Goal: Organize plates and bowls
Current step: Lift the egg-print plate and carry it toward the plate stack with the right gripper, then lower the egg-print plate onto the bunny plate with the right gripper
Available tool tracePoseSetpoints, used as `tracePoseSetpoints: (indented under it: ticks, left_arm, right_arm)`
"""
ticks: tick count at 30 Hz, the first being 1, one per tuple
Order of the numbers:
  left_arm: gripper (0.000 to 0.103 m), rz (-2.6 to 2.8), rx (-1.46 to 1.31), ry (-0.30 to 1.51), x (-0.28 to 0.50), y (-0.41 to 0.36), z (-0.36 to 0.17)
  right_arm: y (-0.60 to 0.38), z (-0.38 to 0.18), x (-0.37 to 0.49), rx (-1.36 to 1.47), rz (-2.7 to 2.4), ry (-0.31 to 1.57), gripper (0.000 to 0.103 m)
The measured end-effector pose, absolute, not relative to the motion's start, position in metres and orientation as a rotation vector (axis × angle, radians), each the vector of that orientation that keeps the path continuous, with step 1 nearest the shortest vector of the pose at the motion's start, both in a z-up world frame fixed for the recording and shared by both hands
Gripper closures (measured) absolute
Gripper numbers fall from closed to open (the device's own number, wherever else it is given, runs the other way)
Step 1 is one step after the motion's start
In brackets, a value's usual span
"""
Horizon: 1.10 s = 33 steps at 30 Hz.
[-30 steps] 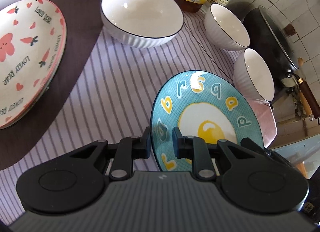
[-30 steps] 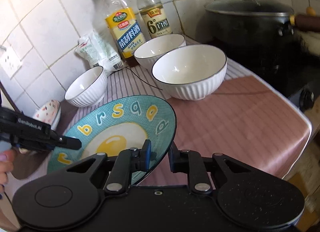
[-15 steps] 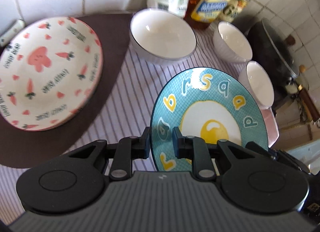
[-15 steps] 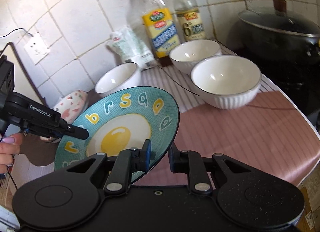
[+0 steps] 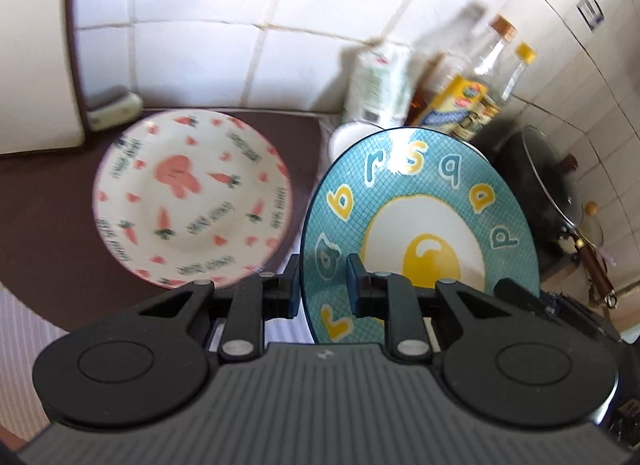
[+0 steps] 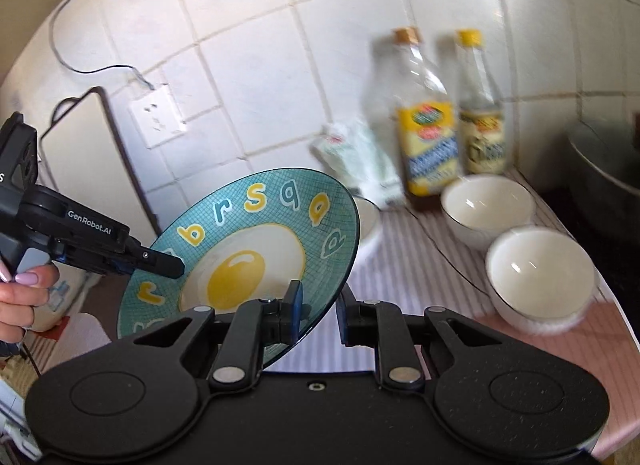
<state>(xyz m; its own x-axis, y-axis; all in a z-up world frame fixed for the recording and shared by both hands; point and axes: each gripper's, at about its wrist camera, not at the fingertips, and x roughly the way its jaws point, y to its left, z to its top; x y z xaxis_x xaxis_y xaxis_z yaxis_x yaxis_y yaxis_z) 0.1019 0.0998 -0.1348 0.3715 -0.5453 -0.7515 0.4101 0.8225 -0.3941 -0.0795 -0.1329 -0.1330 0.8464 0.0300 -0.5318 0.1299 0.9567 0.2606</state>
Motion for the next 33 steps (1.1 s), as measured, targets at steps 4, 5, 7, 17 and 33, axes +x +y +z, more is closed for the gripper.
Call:
tracePoseSetpoints:
  ticks: [4, 5, 7, 17, 33]
  left_arm:
    - [0.083, -0.569, -0.19, 1.007, 0.116, 0.127, -0.134]
    - [0.082, -0.554, -0.2, 1.005, 0.12, 0.134, -0.134]
    - [0.081, -0.517, -0.217, 1.006, 0.127, 0.145, -0.136]
    - [0.081, -0.434, -0.251, 1.015, 0.16, 0.186, -0.162]
    - [0.08, -0.365, -0.352, 1.092, 0.196, 0.218, -0.216]
  right_arm:
    - [-0.118, -0.131, -0.055, 0.274, 0.002, 0.554, 0.081]
    - [-0.115, -0.131, -0.049, 0.274, 0.014, 0.553, 0.081]
    - [-0.107, -0.132, -0.036, 0.273, 0.04, 0.554, 0.081]
    - [-0.078, -0.149, 0.018, 0.267, 0.12, 0.587, 0.081]
    - [-0.056, -0.166, 0.09, 0.226, 0.171, 0.763, 0.081]
